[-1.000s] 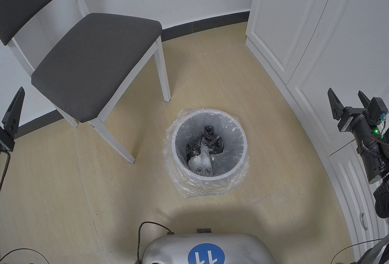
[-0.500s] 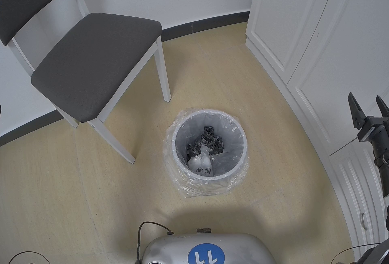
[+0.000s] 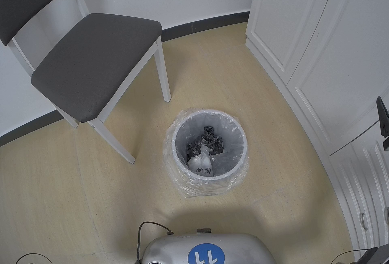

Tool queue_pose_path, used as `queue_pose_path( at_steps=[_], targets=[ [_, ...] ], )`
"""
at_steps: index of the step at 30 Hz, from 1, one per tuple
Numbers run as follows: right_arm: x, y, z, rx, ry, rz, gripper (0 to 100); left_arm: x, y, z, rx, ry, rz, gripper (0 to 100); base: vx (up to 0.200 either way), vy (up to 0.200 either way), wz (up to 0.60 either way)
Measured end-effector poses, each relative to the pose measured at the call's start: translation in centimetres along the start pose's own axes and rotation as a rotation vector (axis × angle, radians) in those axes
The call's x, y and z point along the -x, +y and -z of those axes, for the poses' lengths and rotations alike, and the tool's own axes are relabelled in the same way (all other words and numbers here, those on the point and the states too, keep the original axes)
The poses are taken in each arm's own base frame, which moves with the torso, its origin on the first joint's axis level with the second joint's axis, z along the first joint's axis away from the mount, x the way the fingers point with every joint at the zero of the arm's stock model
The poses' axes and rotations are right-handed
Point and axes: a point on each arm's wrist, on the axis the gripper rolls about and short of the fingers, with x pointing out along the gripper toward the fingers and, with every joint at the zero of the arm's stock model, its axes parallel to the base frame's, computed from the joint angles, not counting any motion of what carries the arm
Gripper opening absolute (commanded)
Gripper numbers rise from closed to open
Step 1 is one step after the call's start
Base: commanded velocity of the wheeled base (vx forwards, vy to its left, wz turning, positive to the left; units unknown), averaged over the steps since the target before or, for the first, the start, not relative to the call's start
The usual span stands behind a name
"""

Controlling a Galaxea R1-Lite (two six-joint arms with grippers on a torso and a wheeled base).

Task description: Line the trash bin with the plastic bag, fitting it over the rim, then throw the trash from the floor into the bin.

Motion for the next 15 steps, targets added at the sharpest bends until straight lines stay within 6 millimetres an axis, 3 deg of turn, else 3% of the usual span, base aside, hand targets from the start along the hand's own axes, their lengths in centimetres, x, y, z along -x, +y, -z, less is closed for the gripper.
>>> queue_pose_path(
  at_steps=[15],
  targets=[
    [6.1, -3.1, -1.3, 0.057, 0.044, 0.051, 100, 3.7, 0.8, -1.9, 0.002, -0.092, -0.045, 100, 0.000, 0.000, 0.00]
  ],
)
